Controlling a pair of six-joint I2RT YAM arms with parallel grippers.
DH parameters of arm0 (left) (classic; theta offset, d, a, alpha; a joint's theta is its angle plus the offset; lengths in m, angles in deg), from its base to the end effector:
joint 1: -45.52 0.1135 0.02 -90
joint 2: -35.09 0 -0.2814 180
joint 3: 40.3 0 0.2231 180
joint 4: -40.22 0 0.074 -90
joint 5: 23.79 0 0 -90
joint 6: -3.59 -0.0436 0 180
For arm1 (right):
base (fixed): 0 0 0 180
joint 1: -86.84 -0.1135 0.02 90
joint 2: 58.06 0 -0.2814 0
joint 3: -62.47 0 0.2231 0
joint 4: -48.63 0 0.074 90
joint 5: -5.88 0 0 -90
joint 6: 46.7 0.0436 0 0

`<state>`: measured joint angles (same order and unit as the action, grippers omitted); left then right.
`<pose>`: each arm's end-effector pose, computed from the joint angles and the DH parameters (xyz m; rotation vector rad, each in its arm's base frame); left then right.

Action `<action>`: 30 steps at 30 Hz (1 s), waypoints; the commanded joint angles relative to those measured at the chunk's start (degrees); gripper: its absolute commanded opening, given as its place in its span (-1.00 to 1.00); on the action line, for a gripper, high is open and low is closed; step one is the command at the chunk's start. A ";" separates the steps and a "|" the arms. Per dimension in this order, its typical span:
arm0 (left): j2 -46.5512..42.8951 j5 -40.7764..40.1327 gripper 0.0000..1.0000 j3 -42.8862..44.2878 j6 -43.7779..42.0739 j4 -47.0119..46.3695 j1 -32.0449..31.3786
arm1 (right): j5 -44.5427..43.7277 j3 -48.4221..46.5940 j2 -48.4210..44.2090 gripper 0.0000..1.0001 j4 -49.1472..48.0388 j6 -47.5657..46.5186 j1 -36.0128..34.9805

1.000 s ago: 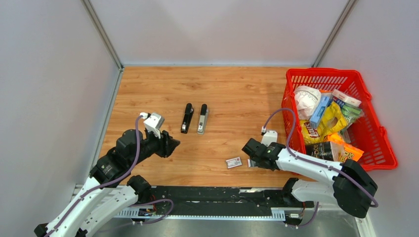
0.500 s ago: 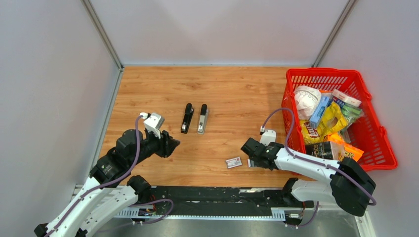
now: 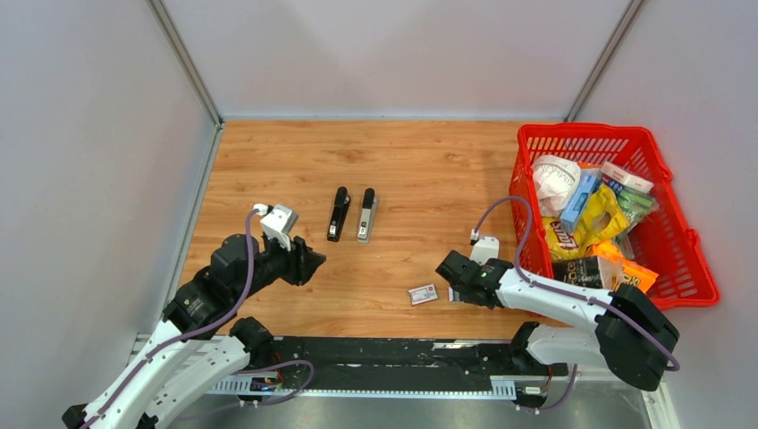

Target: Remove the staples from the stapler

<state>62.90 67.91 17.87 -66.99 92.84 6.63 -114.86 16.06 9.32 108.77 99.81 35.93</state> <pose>0.0556 -0.0465 0.3130 0.3623 1.9923 -0.6884 0.1039 0.0925 0.1833 0.1830 2.6018 -0.2609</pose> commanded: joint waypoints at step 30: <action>8.91 8.93 -0.05 -1.34 2.64 -3.52 -0.04 | 1.56 0.40 0.04 -1.00 -5.07 -1.49 0.03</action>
<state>67.65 71.88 17.65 -66.71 91.96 6.63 -113.98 16.50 9.36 106.32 98.78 35.93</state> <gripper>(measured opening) 0.489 0.007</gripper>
